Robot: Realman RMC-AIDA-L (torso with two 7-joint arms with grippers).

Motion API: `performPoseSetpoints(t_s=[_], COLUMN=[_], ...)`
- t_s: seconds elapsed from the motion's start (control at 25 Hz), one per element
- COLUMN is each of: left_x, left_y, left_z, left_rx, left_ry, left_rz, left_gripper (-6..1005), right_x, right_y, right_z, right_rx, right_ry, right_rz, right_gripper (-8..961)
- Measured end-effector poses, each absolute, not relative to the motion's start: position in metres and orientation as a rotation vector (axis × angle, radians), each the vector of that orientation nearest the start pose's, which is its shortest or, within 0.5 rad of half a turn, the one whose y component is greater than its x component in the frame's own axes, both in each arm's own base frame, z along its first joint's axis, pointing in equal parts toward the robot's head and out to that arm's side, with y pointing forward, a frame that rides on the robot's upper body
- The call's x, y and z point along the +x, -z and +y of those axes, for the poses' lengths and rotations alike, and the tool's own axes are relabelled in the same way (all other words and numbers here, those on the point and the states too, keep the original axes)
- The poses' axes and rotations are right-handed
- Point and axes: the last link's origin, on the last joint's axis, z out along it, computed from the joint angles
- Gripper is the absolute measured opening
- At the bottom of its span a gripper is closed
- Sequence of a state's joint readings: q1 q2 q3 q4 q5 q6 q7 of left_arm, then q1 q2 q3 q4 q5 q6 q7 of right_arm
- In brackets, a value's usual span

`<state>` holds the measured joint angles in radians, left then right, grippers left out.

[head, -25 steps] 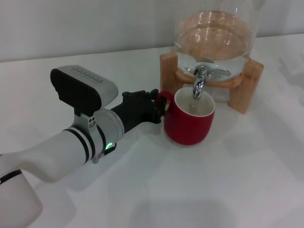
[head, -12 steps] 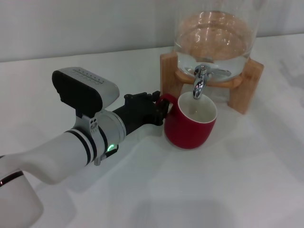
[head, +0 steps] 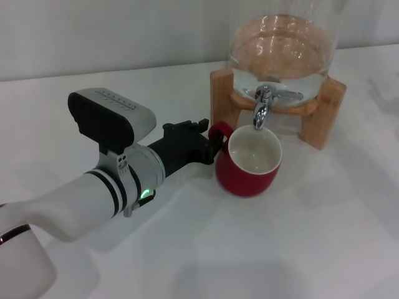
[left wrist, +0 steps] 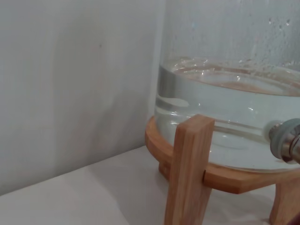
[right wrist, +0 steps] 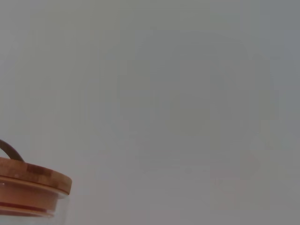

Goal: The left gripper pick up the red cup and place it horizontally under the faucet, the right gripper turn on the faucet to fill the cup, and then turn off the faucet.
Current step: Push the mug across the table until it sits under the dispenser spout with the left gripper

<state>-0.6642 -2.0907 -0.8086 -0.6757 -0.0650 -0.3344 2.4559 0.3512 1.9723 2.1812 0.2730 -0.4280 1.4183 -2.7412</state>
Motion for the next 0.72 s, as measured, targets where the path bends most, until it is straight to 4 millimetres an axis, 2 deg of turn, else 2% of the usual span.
performPoseSetpoints(t_s=[0.72], left_x=[-0.1604], left_y=[0.1548], left_z=[0.3588], left_rx=[-2.425], left_ry=[0.562], left_rz=[-0.656], left_gripper=[338], right_x=[0.3418], right_y=[-0.1211], right_z=[0.3247], right_rx=[-1.401], right_ry=[-0.871], right_rz=[0.222], right_gripper=[674])
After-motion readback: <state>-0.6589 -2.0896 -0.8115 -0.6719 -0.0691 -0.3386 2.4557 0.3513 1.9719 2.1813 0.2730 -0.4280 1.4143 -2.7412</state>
